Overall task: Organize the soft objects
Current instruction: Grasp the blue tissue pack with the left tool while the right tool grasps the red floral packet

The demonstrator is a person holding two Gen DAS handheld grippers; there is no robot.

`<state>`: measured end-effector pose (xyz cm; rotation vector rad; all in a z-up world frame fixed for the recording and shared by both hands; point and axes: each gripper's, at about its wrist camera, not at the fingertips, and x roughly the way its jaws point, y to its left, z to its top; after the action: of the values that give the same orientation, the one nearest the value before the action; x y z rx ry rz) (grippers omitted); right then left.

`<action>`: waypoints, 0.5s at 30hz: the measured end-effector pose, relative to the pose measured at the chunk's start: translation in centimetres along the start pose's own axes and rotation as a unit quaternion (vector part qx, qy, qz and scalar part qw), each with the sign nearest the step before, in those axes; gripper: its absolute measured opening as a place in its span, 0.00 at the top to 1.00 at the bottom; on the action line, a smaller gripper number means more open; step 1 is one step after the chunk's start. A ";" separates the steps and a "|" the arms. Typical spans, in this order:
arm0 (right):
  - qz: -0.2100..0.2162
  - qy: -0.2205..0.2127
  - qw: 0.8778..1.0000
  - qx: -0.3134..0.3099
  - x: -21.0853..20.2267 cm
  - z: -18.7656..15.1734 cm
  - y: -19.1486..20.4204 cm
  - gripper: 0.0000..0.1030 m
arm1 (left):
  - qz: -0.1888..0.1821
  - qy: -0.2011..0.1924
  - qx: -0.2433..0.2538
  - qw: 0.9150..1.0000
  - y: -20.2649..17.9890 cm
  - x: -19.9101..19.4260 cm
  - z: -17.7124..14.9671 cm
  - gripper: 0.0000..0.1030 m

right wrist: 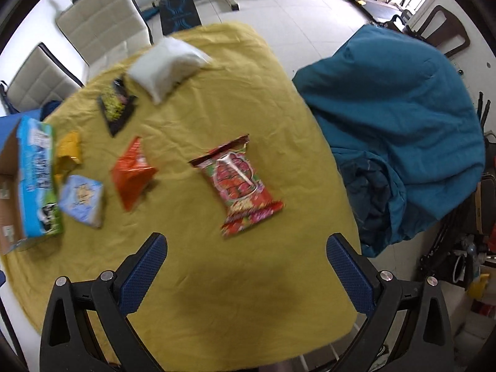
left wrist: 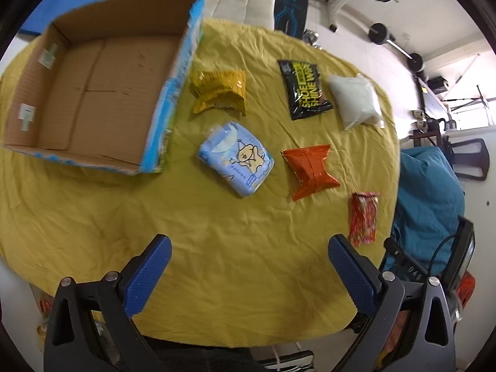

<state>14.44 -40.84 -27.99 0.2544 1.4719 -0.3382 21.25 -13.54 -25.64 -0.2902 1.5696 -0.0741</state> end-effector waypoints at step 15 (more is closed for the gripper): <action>0.013 0.139 0.990 -0.005 14.4 5.9 0.4 0.00 | 0.073 0.149 -0.122 0.979 0.5 15.8 11.0 0.00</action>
<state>21.01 -43.63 -41.79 0.3215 1.7425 -0.2817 32.15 -15.17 -41.40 -0.3684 1.8969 0.1998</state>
